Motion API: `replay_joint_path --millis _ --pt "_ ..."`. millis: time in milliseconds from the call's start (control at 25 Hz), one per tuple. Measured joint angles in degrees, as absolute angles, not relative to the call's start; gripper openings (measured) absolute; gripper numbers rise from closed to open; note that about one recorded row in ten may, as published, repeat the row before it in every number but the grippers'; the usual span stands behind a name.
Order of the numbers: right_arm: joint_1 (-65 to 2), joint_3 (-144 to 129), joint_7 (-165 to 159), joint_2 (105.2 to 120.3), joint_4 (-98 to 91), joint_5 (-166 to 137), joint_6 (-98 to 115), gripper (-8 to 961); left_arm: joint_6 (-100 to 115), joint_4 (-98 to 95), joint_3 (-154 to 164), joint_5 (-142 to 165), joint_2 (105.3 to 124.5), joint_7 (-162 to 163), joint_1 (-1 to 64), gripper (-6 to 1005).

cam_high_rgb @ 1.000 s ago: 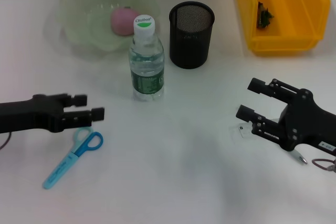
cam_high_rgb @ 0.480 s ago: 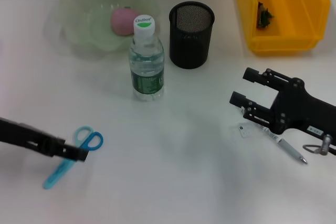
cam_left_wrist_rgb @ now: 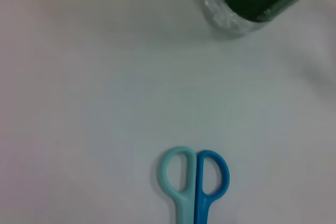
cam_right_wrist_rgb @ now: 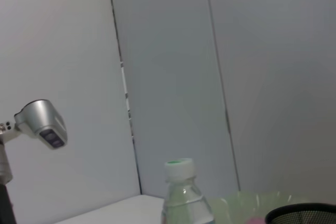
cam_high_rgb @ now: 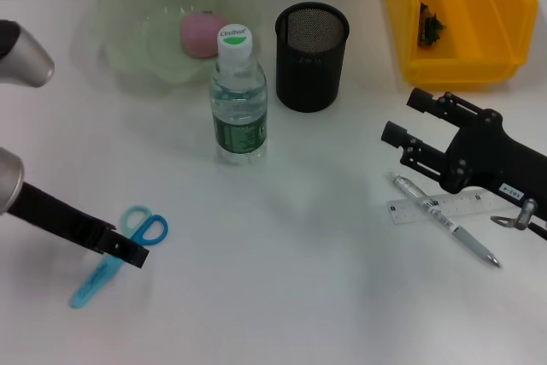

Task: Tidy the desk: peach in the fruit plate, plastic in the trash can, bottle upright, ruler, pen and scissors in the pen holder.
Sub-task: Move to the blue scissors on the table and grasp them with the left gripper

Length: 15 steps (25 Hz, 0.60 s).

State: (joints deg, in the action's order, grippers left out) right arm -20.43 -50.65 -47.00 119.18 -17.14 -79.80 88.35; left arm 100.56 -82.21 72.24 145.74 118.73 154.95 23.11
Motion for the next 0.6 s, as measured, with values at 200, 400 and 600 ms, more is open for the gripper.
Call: replay_joint_path --millis 200,400,600 --pt "-21.2 -50.0 -47.1 119.29 -16.2 -79.8 86.8 652 99.5 -81.9 75.5 148.3 118.74 157.8 24.2 757" --pt "-22.1 -49.6 -47.1 119.34 -15.0 -79.8 85.4 652 98.9 -81.5 76.9 148.8 118.74 159.4 25.5 754" --pt "-22.6 -47.5 -47.1 119.39 -14.2 -79.8 84.7 653 98.3 -79.2 77.1 149.0 118.74 159.8 26.6 751"
